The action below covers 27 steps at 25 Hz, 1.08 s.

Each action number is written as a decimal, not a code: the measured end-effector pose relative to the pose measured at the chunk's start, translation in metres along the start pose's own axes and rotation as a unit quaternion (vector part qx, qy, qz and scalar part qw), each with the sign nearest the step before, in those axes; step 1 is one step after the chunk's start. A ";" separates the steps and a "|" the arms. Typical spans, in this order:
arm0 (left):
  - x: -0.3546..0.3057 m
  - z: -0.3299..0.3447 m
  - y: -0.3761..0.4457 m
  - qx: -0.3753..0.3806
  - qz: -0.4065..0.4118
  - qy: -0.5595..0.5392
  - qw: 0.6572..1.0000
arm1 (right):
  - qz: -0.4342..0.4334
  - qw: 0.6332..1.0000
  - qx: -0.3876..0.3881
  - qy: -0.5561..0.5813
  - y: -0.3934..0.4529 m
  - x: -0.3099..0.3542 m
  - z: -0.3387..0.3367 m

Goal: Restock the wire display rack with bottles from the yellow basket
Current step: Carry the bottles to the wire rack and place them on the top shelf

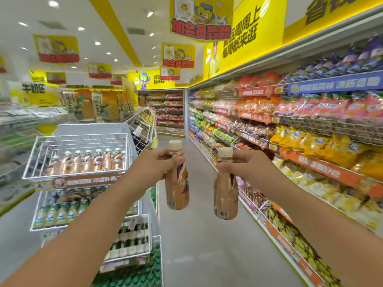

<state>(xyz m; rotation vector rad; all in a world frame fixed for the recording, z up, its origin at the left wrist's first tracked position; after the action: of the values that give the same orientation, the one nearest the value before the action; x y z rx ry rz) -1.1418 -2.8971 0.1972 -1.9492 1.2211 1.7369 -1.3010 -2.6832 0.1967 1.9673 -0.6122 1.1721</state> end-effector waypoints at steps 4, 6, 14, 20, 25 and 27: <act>0.033 -0.124 0.010 -0.053 -0.012 0.038 0.998 | -0.018 0.999 0.038 0.022 0.042 0.026 0.128; 0.052 -0.180 0.016 -0.079 -0.021 0.068 0.994 | -0.026 0.997 0.059 0.036 0.059 0.038 0.188; 0.116 -0.326 0.056 -0.176 -0.064 0.082 0.979 | -0.046 0.985 0.157 0.052 0.138 0.055 0.353; 0.180 -0.401 0.121 -0.216 -0.085 0.097 0.968 | -0.048 0.979 0.193 0.044 0.228 0.019 0.455; 0.228 -0.463 0.214 -0.241 -0.082 0.114 0.960 | -0.052 0.979 0.189 0.048 0.326 -0.013 0.507; 0.243 -0.487 0.251 -0.241 -0.087 0.109 0.960 | -0.044 0.981 0.184 0.038 0.364 -0.020 0.517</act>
<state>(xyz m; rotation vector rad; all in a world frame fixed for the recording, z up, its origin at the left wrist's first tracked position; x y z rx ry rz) -1.0011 -3.4788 0.1816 -2.4914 0.6879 1.8938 -1.2983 -3.3146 0.1564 2.2163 -0.2763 1.3737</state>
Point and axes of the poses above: each hand's wrist, its own y-axis towards the middle knuckle, its own z-axis out of the palm, x = y × z, the point moved 1 cm from there along y, towards the middle knuckle, and after that the axes turned 6 degrees about -x, right-handed, at the moved point
